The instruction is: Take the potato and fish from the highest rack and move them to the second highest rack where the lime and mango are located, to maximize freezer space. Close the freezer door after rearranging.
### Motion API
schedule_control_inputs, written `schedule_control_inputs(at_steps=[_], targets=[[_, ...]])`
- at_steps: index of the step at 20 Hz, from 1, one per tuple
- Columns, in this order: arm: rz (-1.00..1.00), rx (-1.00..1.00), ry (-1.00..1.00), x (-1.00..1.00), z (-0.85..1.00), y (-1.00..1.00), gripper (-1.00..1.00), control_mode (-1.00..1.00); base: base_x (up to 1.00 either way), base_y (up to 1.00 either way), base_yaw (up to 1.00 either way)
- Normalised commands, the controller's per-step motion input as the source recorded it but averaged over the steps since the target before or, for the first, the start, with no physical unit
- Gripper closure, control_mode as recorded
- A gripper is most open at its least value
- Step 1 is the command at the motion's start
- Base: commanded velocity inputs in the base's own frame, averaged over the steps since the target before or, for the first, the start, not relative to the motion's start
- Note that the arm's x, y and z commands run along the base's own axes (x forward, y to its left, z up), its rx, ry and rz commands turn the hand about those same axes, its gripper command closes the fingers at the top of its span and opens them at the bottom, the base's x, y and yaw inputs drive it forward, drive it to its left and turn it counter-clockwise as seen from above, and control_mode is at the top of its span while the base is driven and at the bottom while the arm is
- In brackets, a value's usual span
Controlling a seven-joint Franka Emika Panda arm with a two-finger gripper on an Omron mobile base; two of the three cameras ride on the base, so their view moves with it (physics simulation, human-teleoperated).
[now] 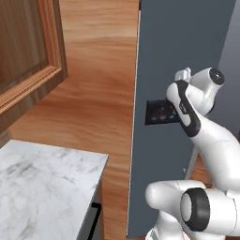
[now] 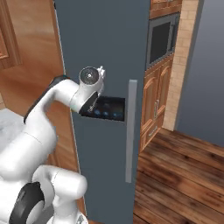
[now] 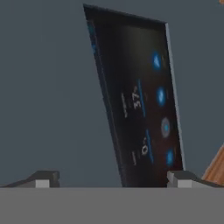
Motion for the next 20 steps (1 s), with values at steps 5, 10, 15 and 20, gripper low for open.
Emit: schedule_control_inputs(at_steps=[5, 10, 15, 20], targets=[[0.04, 0.27, 0.0, 0.83, -0.15, -0.05, -1.0, -1.0, 0.0, 0.0, 0.0], [0.4, 0.15, 0.0, 0.65, -0.22, 0.03, -1.0, -1.0, 0.0, 0.0, 0.0], [0.39, 0.1, 0.0, 0.53, -0.19, 0.19, -1.0, -1.0, 0.0, 0.0, 0.0], [0.12, 0.02, 0.0, 0.14, -0.15, 0.44, -1.0, -1.0, 0.0, 0.0, 0.0]])
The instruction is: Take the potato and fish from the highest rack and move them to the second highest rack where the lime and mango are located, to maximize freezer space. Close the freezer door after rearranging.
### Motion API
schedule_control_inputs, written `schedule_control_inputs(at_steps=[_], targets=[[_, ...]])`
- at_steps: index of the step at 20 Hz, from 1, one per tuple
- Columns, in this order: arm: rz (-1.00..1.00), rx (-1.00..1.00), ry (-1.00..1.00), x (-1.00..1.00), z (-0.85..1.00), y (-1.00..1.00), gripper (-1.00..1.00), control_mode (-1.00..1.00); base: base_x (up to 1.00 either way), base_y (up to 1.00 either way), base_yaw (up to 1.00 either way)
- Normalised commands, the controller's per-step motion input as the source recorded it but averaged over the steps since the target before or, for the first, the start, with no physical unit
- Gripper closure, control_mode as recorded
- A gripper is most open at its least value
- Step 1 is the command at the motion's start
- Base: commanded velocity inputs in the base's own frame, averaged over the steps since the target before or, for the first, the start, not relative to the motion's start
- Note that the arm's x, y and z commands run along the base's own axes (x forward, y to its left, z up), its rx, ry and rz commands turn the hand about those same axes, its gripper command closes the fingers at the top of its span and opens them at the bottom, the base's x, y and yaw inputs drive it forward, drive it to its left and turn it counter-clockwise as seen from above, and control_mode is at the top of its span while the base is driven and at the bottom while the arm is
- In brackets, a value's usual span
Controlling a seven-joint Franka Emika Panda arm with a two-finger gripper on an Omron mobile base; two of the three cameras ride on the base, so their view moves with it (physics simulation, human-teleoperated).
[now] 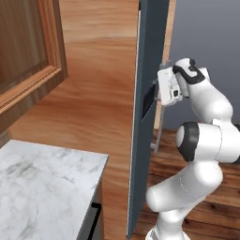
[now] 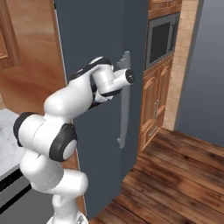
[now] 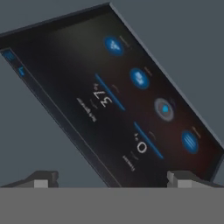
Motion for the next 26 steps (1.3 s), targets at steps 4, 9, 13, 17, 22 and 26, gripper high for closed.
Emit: schedule_control_inputs(at_steps=[4, 9, 13, 17, 22, 26], targets=[[0.01, 0.0, 0.0, 0.0, -0.17, 0.55, -1.0, -1.0, 0.0, 0.0, 0.0], [0.0, 0.0, 0.0, 0.0, -0.18, 0.55, -1.0, -1.0, 0.0, 0.0, 0.0], [0.01, 0.0, 0.0, 0.0, -0.19, 0.53, -1.0, -1.0, 0.0, 0.0, 0.0], [0.03, 0.0, 0.0, 0.0, -0.2, 0.53, -1.0, -1.0, 0.0, 0.0, 0.0], [0.02, 0.0, 0.0, 0.0, -0.22, 0.53, -1.0, -1.0, 0.0, 0.0, 0.0], [0.02, 0.0, 0.0, 0.0, -0.23, 0.51, -1.0, -1.0, 0.0, 0.0, 0.0]])
